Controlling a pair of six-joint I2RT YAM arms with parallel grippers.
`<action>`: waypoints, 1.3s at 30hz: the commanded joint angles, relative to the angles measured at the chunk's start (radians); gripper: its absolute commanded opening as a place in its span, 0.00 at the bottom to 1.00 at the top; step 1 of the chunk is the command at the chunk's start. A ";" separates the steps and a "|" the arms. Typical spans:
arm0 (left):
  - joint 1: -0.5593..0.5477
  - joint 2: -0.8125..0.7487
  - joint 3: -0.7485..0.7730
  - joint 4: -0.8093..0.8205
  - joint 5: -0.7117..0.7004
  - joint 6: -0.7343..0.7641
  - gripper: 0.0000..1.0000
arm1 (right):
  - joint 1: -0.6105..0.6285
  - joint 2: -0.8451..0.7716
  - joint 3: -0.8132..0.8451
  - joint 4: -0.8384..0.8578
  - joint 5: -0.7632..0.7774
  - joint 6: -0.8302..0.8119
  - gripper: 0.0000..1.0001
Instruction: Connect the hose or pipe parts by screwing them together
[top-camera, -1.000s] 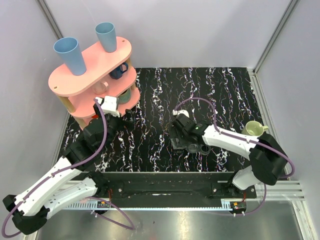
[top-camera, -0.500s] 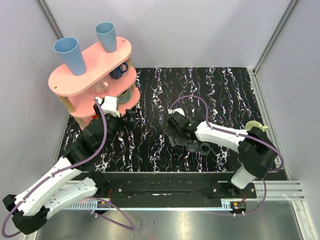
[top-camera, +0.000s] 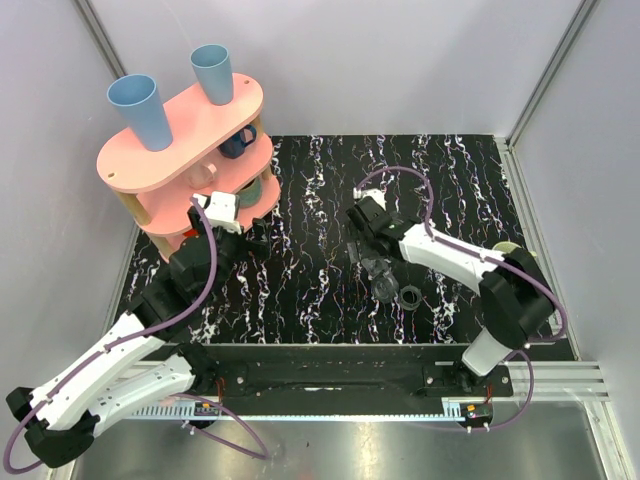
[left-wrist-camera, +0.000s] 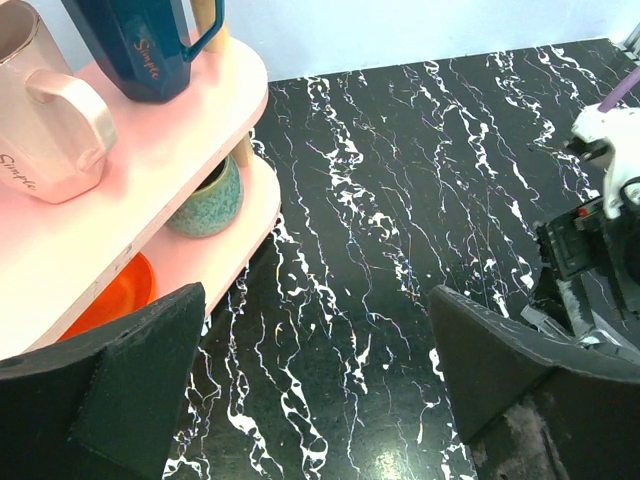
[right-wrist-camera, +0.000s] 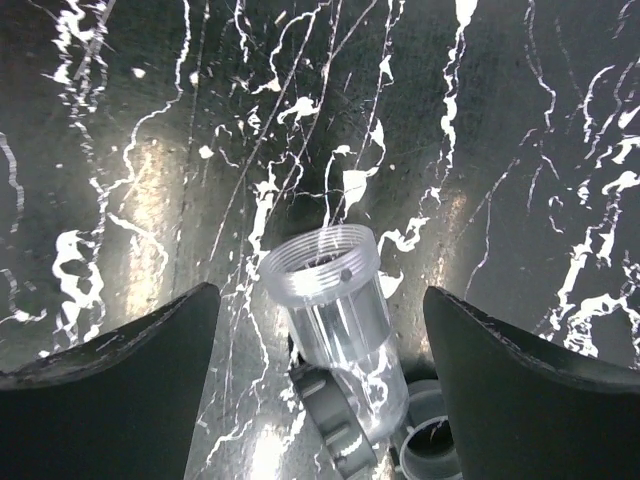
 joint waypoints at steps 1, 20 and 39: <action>-0.005 0.005 0.002 0.039 -0.027 0.016 0.98 | 0.006 -0.126 0.044 -0.030 -0.008 0.012 0.91; -0.010 0.002 0.000 0.036 -0.032 0.016 0.98 | -0.097 -0.261 -0.120 -0.378 0.278 0.609 0.79; -0.016 0.005 0.000 0.039 -0.030 0.021 0.98 | -0.132 -0.256 -0.284 -0.277 0.134 0.680 0.59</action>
